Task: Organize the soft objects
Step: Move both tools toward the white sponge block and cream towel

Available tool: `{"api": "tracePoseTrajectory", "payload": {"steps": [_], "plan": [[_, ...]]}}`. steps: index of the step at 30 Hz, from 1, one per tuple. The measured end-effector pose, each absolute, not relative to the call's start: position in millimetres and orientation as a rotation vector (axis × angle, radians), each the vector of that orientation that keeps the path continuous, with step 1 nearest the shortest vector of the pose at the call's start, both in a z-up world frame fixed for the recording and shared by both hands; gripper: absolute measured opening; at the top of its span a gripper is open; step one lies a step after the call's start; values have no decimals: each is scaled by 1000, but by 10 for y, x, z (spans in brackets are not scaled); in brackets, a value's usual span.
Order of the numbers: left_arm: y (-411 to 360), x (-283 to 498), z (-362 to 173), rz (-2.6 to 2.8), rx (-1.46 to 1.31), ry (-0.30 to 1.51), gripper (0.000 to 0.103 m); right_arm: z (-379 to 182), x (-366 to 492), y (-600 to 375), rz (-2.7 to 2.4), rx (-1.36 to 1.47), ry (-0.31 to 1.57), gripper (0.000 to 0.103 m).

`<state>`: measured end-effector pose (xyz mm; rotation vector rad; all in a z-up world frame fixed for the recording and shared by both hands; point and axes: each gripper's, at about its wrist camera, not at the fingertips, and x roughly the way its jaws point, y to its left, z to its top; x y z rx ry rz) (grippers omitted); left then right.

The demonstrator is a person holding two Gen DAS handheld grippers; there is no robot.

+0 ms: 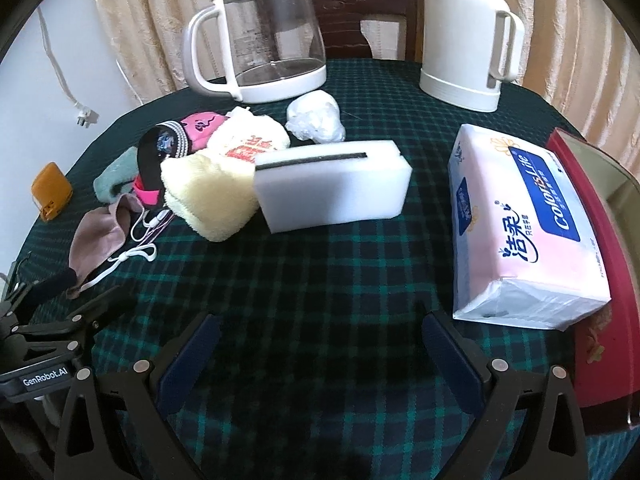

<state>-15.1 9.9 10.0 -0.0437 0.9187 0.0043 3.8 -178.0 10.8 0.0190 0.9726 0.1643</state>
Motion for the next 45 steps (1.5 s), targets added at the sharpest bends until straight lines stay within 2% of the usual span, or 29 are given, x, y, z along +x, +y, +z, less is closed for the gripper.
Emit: {"api": "tracePoseTrajectory", "payload": {"steps": [10, 26, 45], "plan": [[146, -174, 487, 55, 29, 793, 103, 200, 104, -1757, 164, 27, 953, 103], [171, -117, 370, 84, 15, 798, 103, 354, 268, -1778, 105, -18, 863, 103], [309, 15, 368, 116, -6, 788, 103, 373, 538, -1905, 122, 13, 849, 103]]}}
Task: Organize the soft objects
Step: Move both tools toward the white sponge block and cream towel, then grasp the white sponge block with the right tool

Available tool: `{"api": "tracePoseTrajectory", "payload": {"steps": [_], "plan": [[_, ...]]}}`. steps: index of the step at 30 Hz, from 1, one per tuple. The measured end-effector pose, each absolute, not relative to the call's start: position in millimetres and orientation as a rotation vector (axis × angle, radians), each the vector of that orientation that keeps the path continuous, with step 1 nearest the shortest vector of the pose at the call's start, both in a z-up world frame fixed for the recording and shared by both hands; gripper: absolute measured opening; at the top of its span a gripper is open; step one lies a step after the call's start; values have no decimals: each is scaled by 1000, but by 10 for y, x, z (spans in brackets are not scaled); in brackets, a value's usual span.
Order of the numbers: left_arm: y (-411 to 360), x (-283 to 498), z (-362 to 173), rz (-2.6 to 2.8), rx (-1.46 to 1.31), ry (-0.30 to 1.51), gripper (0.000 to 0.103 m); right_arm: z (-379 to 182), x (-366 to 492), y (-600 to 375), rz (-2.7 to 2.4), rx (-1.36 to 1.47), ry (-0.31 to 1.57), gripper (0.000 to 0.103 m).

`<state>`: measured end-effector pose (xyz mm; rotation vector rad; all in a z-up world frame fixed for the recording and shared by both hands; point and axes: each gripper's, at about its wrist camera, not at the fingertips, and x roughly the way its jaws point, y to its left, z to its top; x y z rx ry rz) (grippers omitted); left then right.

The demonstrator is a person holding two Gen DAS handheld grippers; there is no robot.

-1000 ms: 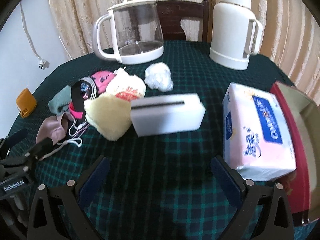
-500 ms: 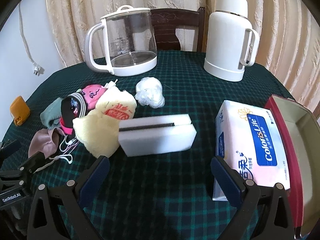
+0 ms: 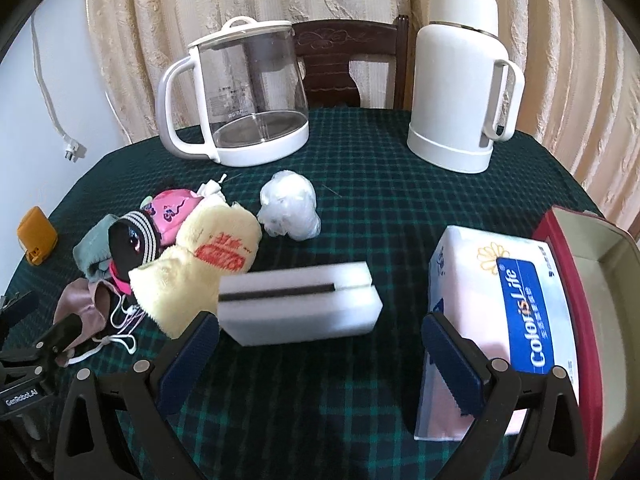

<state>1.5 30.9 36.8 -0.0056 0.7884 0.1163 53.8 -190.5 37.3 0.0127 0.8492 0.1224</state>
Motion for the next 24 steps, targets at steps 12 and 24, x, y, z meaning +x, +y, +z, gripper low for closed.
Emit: {"api": "tracePoseTrajectory", "payload": {"steps": [12, 24], "plan": [[481, 65, 459, 154, -33, 759, 103, 367, 591, -1895, 141, 4, 841, 103], [374, 104, 542, 132, -29, 739, 103, 396, 526, -1750, 210, -9, 825, 103]]}}
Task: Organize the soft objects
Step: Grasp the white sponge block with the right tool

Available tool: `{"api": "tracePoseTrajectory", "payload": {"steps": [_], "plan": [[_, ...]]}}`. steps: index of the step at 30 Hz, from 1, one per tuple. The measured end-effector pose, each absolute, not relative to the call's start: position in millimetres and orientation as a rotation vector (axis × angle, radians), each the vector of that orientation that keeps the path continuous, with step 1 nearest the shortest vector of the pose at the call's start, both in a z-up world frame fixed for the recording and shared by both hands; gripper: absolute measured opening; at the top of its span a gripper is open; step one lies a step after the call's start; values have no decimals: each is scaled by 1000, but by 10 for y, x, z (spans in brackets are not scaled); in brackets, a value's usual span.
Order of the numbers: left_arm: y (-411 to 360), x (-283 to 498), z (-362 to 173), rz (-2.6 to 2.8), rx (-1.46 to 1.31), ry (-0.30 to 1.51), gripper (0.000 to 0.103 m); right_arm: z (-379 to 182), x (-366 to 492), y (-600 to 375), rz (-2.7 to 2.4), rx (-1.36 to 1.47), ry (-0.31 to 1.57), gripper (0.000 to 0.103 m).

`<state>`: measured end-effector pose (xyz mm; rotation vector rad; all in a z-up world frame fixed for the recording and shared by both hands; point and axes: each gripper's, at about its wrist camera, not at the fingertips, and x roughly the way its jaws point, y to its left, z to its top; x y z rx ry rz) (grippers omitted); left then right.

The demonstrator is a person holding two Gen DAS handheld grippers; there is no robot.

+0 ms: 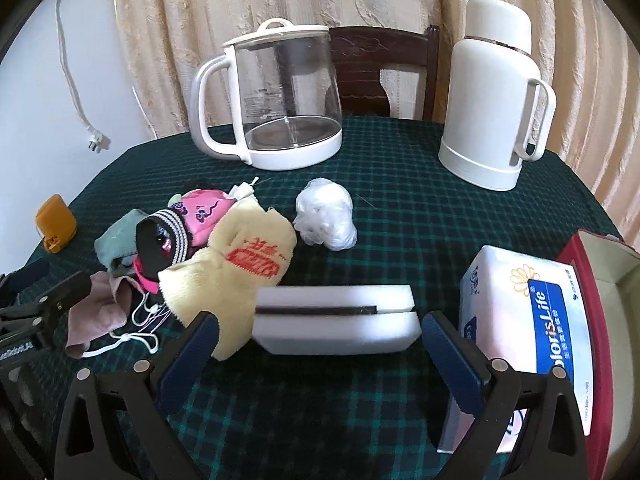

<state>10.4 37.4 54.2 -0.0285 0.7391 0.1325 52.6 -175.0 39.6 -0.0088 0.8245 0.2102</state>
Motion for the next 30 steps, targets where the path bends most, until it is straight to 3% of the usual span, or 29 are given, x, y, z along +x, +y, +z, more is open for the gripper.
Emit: {"api": "tracePoseTrajectory", "payload": {"steps": [8, 14, 30], "plan": [[203, 143, 516, 98, -10, 748, 103, 309, 649, -1698, 205, -27, 852, 103], [126, 158, 521, 76, 3, 751, 103, 319, 639, -1762, 184, -12, 844, 87], [-441, 222, 533, -78, 57, 776, 103, 631, 225, -2056, 208, 113, 714, 87]]}}
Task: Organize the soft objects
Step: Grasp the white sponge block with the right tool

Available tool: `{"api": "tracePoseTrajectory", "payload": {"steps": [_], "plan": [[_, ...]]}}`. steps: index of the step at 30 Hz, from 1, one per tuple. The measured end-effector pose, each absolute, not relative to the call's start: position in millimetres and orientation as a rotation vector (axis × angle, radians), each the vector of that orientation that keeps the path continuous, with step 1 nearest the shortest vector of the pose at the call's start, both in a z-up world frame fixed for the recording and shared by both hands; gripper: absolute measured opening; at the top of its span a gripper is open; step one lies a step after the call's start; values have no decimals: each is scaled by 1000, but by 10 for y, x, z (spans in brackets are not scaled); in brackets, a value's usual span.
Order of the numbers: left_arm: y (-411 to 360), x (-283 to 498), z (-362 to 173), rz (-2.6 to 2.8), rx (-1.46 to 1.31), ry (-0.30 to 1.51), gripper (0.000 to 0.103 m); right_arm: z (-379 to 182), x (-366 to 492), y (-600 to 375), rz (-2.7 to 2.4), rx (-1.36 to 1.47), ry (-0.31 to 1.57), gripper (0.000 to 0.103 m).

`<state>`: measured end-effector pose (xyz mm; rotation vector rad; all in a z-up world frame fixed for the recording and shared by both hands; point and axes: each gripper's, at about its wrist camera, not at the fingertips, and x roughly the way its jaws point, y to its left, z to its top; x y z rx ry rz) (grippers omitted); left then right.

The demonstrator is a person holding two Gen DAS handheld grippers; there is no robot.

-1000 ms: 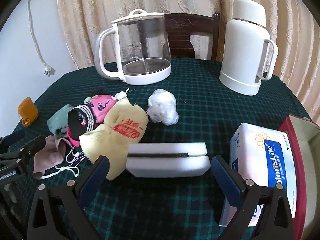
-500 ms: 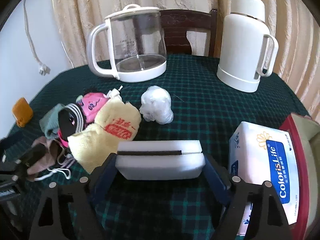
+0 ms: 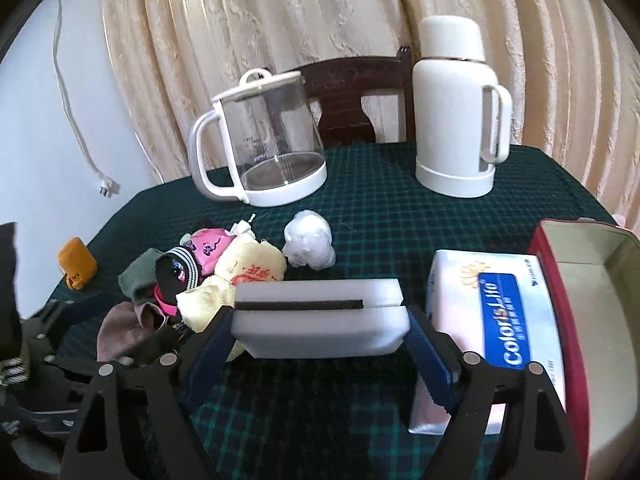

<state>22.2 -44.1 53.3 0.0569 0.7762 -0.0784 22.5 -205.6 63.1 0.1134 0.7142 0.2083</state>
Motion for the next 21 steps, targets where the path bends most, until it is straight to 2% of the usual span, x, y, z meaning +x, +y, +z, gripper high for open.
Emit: {"api": "tracePoseTrajectory", "payload": {"steps": [3, 7, 11, 12, 15, 18, 21], "plan": [[-573, 255, 502, -115, 61, 791, 102, 690, 153, -2114, 194, 120, 686, 88], [-712, 348, 458, -139, 78, 809, 88, 727, 86, -2215, 175, 137, 659, 88], [-765, 468, 371, -165, 53, 860, 79, 738, 44, -2306, 166, 157, 648, 88], [-771, 491, 350, -172, 43, 870, 75, 739, 38, -2325, 164, 160, 646, 88], [-803, 551, 287, -181, 28, 887, 54, 752, 13, -2376, 155, 169, 638, 88], [-791, 579, 267, -172, 22, 890, 39, 764, -7, -2423, 148, 178, 629, 88], [-727, 569, 294, -173, -18, 885, 31, 768, -26, -2452, 142, 183, 623, 88]]}}
